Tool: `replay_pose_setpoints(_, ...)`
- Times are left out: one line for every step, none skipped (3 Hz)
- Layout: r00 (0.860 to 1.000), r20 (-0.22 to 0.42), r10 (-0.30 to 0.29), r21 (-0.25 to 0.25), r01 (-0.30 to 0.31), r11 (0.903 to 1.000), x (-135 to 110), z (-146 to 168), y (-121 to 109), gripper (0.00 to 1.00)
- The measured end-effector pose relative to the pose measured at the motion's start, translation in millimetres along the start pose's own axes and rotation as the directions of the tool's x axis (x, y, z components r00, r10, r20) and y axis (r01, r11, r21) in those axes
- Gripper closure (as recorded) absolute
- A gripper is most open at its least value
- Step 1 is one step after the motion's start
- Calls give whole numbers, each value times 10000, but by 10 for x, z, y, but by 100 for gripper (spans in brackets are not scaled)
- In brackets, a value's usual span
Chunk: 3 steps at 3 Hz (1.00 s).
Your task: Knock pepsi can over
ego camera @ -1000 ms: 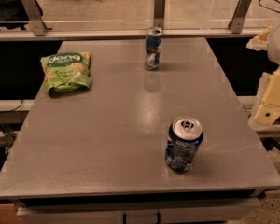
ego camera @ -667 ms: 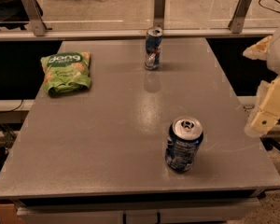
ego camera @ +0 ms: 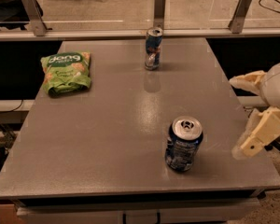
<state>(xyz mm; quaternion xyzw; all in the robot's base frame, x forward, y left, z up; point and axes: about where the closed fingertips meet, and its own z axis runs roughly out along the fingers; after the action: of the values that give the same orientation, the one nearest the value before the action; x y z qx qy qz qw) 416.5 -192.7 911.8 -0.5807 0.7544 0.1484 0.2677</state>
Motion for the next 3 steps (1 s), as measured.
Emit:
replay_pose_setpoints(9903, 1390, 92, -639, -3, 9980, -136, 241, 132, 0)
replay_pose_setpoints(9696, 2444, 129, -1102, 146, 9938, -307, 454, 268, 0)
replay_pose_setpoints(9443, 3289, 87, -1389, 392, 9895, -487, 674, 390, 0)
